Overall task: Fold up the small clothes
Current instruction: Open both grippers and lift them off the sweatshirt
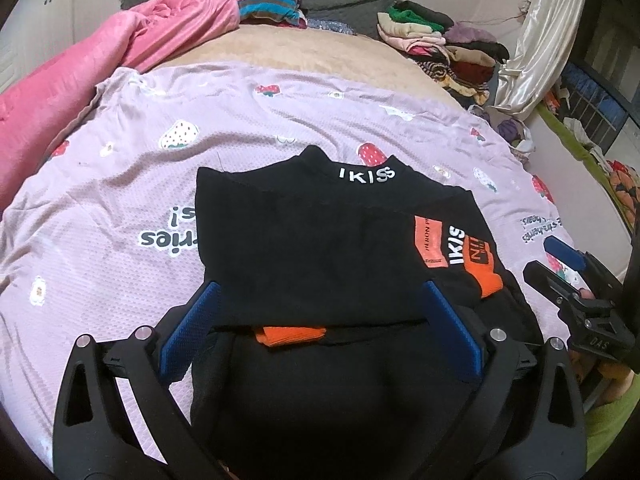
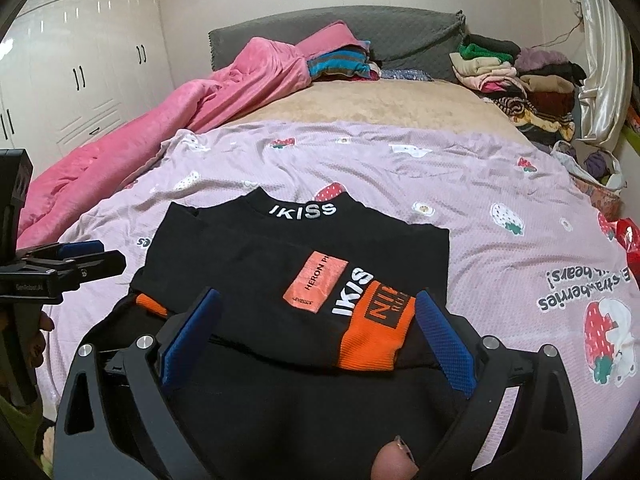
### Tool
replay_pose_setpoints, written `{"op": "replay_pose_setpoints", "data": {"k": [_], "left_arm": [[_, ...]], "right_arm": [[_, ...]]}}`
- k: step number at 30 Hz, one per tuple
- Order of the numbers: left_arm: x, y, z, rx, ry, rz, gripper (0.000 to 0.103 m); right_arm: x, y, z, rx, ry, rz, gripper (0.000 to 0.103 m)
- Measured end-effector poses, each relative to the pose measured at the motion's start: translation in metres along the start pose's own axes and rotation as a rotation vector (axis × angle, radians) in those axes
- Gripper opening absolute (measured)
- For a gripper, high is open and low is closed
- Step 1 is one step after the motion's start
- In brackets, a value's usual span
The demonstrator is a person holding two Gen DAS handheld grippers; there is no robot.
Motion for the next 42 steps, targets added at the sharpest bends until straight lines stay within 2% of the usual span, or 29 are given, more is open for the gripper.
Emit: {"op": "replay_pose_setpoints", "data": {"k": [13, 35, 42], "left_arm": [[-0.029, 0.006, -0.017, -0.001, -0.028, 0.019, 0.093], [-0.069, 0.054, -0.087, -0.091, -0.023, 0.104, 0.093], [-0.074, 0.060, -0.110, -0.104, -0.005, 0.101, 0.093]], "right_arm": [[-0.034, 0.005, -0.004, -0.035, -0.035, -0.011, 0.097], [-0.078, -0.017, -0.077, -0.025, 0.029, -0.055, 0.097], [-0.083, -0.023, -0.096, -0.020, 0.057, -0.070, 0.097]]}}
Point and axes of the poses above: each gripper's, at about its wrist camera, not at the fingertips, and x roughly the way its jaws point, y to its left, z to its top, the point moved 8 cm from there along x, roughly the way its jaws point, and after that the axes turned 2 degrees about y, right-handed, at the moved point
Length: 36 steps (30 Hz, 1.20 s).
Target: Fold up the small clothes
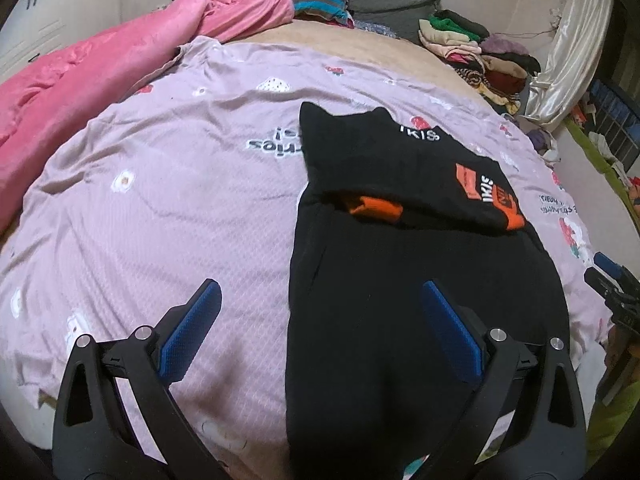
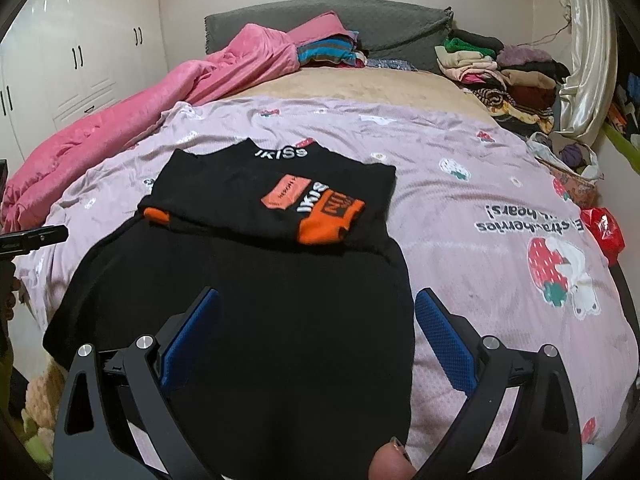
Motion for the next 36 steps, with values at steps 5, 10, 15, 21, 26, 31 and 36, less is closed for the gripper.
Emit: {"op": "replay_pose_setpoints", "data": {"k": [5, 10, 15, 21, 26, 31, 36], "left_arm": [[0.001, 0.000, -0.017, 0.005, 0.028, -0.015, 0.093], [-0.001, 0.000, -0.036, -0.004, 0.046, -0.044, 0.092], [-0.002, 0.001, -0.056, -0.006, 0.074, -0.069, 0.075], [0.003, -0.001, -0.078, -0.011, 0.115, -0.098, 0.065], [0.009, -0.003, -0.095, -0.023, 0.153, -0.130, 0.059], [0.011, -0.005, -0.106, -0.028, 0.171, -0.144, 0.058], [0.013, -0.008, -0.114, -0.016, 0.184, -0.144, 0.054]], "right_arm": [[-0.002, -0.003, -0.011, 0.001, 0.016, -0.006, 0.097], [-0.002, -0.004, -0.019, 0.002, 0.030, -0.009, 0.097], [-0.002, -0.004, -0.028, -0.004, 0.049, -0.012, 0.097], [0.000, -0.005, -0.043, -0.012, 0.079, -0.014, 0.097], [0.000, -0.007, -0.056, -0.014, 0.106, -0.015, 0.097], [-0.002, -0.014, -0.071, -0.013, 0.138, -0.026, 0.097], [-0.006, -0.023, -0.087, -0.003, 0.172, -0.027, 0.097]]}}
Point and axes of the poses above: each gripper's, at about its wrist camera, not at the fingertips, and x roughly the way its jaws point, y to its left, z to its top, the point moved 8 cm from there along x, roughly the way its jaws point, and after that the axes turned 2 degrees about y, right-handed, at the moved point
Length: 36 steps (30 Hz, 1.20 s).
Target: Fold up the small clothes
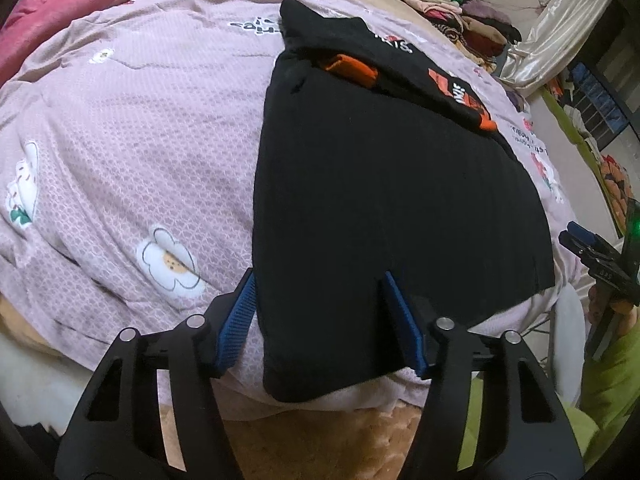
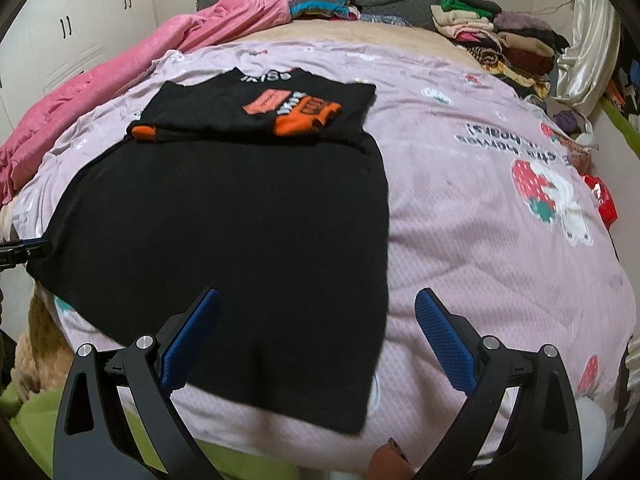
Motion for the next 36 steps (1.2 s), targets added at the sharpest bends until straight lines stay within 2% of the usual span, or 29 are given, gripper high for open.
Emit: {"op": "replay_pose_setpoints", "data": {"k": [4, 9, 11, 16, 18, 20, 22, 23, 25, 26, 30, 36], "left_arm": [[0.004, 0.000, -0.003, 0.006, 0.009, 0.004, 0.054], [0.007, 0.001, -0.004, 0.006, 0.014, 0.013, 0.054], [0.007, 0.002, -0.004, 0.004, 0.014, 0.014, 0.054], [0.010, 0.002, -0.002, -0.003, 0.015, 0.009, 0.054], [0.010, 0.003, -0.003, -0.007, 0.015, 0.006, 0.054], [0.010, 0.004, -0.003, -0.007, 0.014, 0.015, 0.050], [0.008, 0.007, -0.003, -0.011, 0.010, 0.034, 0.032], [0.006, 0.008, -0.002, -0.018, 0.008, 0.028, 0.026], [0.003, 0.008, -0.002, -0.029, 0.003, 0.016, 0.009], [-0.001, 0.007, 0.000, -0.029, -0.010, 0.013, 0.007], [-0.021, 0.002, 0.009, -0.020, -0.066, -0.006, 0.003], [-0.048, -0.004, 0.033, -0.021, -0.134, -0.046, 0.003]], "right_arm": [[0.001, -0.008, -0.014, 0.016, 0.036, 0.019, 0.097], [0.005, -0.009, -0.032, 0.039, 0.098, 0.082, 0.095], [0.008, -0.008, -0.037, 0.039, 0.119, 0.097, 0.082], [0.022, -0.012, -0.049, 0.082, 0.175, 0.111, 0.074], [0.028, -0.013, -0.054, 0.102, 0.193, 0.121, 0.059], [0.025, -0.014, -0.055, 0.098, 0.189, 0.128, 0.024], [0.017, -0.013, -0.050, 0.089, 0.167, 0.152, 0.009], [0.014, -0.012, -0.047, 0.080, 0.158, 0.159, 0.007], [0.003, -0.010, -0.038, 0.066, 0.116, 0.187, 0.007], [-0.001, -0.010, -0.034, 0.066, 0.101, 0.197, 0.007], [-0.023, -0.009, -0.009, 0.075, 0.004, 0.249, 0.007], [-0.048, -0.018, 0.029, 0.102, -0.129, 0.271, 0.007]]}}
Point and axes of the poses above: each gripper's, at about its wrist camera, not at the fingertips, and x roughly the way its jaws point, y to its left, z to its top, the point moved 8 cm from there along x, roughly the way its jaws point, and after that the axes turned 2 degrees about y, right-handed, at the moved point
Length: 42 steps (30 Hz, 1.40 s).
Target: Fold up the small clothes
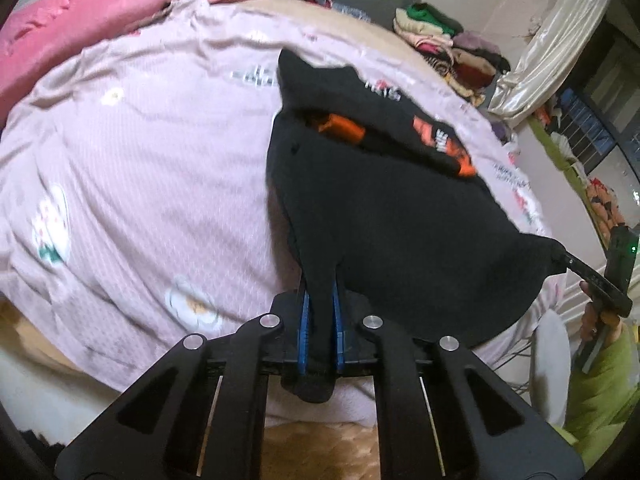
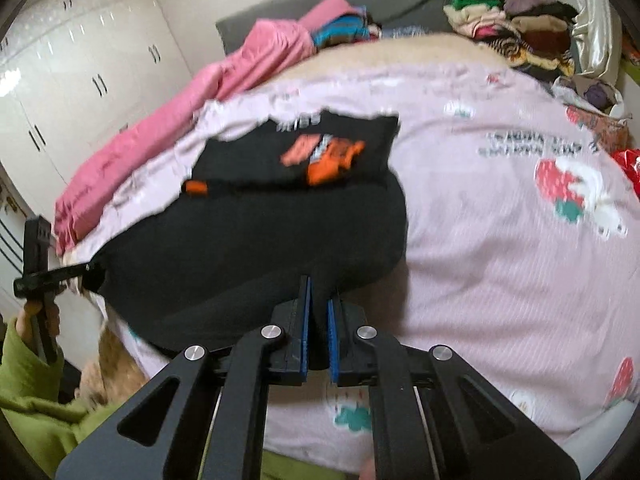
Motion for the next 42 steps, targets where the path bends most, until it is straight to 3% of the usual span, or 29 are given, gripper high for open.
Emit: {"op": "replay_pose_setpoints", "data": {"k": [7, 16, 28, 42], "left_arm": [[-0.015, -0.006, 0.039, -0.020, -0.080, -0.026, 0.003], [-0.022, -0.017, 0.083, -0.009, -0.138, -0.022, 0.003], [-0.026, -0.025, 0.136, 0.027, -0.198, 0.022, 0.002], [-0.011, -0.029, 0.181, 0.044, -0.209, 0.053, 0.002]], "right_arm": [[-0.021, -0.005, 0.041, 0.005, -0.139, 0.003, 0.007], [-0.025, -0.009, 0.073, 0.012, -0.218, -0.014, 0.007], [-0.022, -0.014, 0.116, 0.001, -0.285, -0.050, 0.007], [-0.001, -0.028, 0.153, 0.015, -0.294, -0.085, 0.007]]}}
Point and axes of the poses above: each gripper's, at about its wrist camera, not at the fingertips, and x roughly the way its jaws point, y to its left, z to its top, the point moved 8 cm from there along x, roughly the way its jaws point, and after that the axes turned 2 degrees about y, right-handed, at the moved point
